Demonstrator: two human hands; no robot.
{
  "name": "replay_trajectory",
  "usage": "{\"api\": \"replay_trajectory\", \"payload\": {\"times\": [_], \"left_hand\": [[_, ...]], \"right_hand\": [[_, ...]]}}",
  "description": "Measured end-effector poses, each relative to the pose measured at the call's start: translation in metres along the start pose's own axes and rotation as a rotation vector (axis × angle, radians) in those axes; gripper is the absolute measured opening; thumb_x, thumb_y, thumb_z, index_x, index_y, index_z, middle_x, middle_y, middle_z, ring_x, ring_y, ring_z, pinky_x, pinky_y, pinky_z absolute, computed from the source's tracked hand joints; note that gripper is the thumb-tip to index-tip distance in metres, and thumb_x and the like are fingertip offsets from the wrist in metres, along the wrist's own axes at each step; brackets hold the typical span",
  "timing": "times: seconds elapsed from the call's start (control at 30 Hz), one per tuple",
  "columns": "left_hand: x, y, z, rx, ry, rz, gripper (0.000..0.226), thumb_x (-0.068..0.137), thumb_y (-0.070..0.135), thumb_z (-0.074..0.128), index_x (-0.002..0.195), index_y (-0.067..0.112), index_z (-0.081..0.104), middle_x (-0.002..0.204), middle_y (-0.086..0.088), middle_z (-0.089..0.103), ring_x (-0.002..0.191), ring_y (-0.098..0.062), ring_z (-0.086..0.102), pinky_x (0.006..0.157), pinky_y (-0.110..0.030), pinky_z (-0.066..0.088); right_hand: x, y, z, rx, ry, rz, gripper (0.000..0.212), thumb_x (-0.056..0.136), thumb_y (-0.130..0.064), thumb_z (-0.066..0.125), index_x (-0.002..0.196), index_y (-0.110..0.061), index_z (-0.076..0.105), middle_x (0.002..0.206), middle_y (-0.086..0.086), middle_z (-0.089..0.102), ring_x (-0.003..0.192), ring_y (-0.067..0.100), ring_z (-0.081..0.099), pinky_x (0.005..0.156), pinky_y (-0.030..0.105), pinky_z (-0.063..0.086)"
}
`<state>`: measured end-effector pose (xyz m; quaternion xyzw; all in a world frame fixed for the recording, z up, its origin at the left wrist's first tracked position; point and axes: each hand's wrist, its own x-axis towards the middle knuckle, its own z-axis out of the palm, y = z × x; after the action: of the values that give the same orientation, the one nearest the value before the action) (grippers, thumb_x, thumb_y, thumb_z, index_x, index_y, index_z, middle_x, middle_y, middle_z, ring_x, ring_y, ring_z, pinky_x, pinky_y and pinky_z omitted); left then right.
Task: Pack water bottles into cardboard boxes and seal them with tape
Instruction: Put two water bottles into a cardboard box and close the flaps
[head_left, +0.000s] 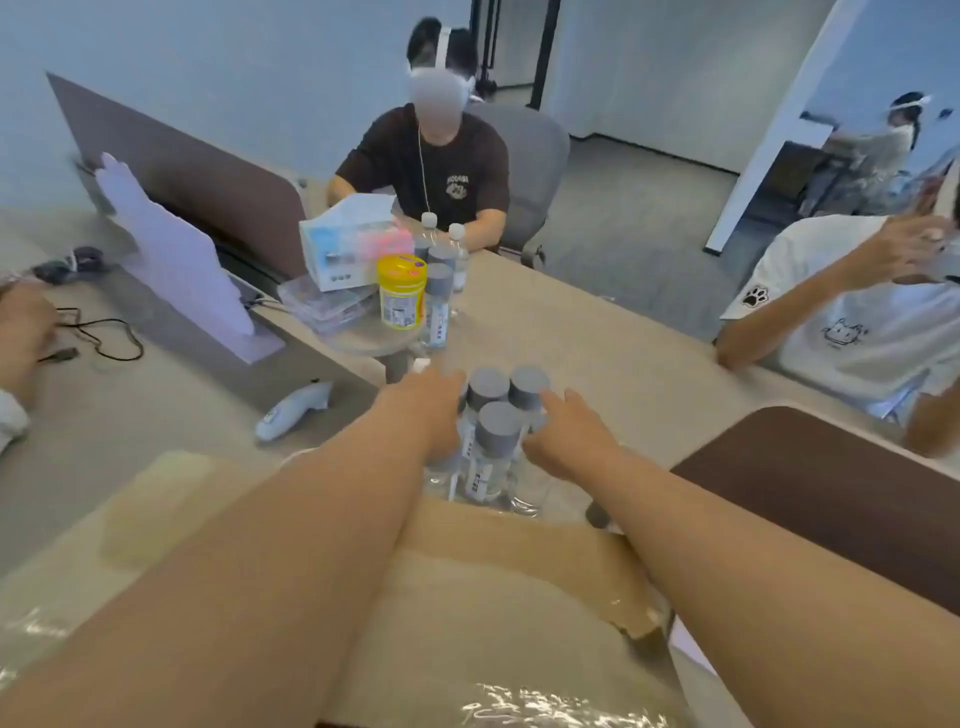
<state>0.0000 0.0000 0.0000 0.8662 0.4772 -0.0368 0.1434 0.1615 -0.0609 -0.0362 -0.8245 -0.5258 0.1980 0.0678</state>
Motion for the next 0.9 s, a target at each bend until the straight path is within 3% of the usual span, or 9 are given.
{"api": "replay_trajectory", "payload": {"times": [0.13,0.27,0.4,0.57,0.73,0.9], "left_hand": [[0.005,0.000,0.012,0.086,-0.143,0.030,0.062,0.091,0.026,0.057,0.145,0.019,0.028,0.143,-0.007,0.040,0.130,-0.028,0.043,0.102,-0.041,0.040],[0.007,0.002,0.011,0.236,-0.232,0.043,0.043,0.092,0.024,0.054,0.132,0.011,0.045,0.136,-0.012,0.047,0.123,-0.029,0.049,0.098,-0.039,0.043],[0.002,0.001,0.013,0.327,-0.220,-0.004,0.042,0.093,0.025,0.050,0.132,0.011,0.045,0.133,-0.015,0.034,0.122,-0.032,0.040,0.097,-0.039,0.041],[-0.004,0.001,0.019,0.156,-0.300,-0.102,0.057,0.089,0.026,0.059,0.138,0.013,0.033,0.134,-0.013,0.035,0.120,-0.033,0.047,0.092,-0.039,0.044],[0.017,0.013,0.003,0.297,-0.222,-0.007,0.063,0.086,0.032,0.066,0.138,0.013,0.036,0.129,-0.010,0.049,0.115,-0.028,0.055,0.077,-0.033,0.042],[0.028,0.016,0.027,0.335,-0.319,0.045,0.057,0.085,0.030,0.068,0.132,0.009,0.043,0.130,-0.013,0.049,0.117,-0.030,0.053,0.088,-0.034,0.045]], "right_hand": [[0.003,0.006,0.012,-0.161,-0.090,-0.077,0.033,0.082,-0.020,0.056,0.115,-0.019,0.048,0.123,0.008,0.044,0.117,0.034,0.044,0.087,0.034,0.038],[0.010,0.009,0.015,-0.162,0.033,-0.065,0.032,0.084,-0.013,0.056,0.115,-0.014,0.050,0.118,0.011,0.038,0.112,0.033,0.038,0.084,0.033,0.038],[0.016,0.017,0.022,-0.152,0.138,-0.072,0.032,0.088,-0.014,0.053,0.119,-0.015,0.046,0.120,0.012,0.037,0.112,0.033,0.036,0.074,0.030,0.034],[0.022,0.023,0.023,0.018,0.027,-0.114,0.036,0.082,-0.011,0.058,0.113,-0.016,0.041,0.113,0.013,0.049,0.097,0.034,0.051,0.071,0.033,0.038],[0.021,0.030,0.019,0.042,0.017,-0.108,0.049,0.081,-0.019,0.067,0.125,-0.013,0.044,0.119,0.011,0.049,0.105,0.030,0.053,0.075,0.028,0.037],[0.008,0.047,0.026,0.094,0.018,-0.091,0.036,0.081,-0.021,0.068,0.103,-0.017,0.039,0.098,0.005,0.042,0.083,0.024,0.045,0.069,0.027,0.033]]}}
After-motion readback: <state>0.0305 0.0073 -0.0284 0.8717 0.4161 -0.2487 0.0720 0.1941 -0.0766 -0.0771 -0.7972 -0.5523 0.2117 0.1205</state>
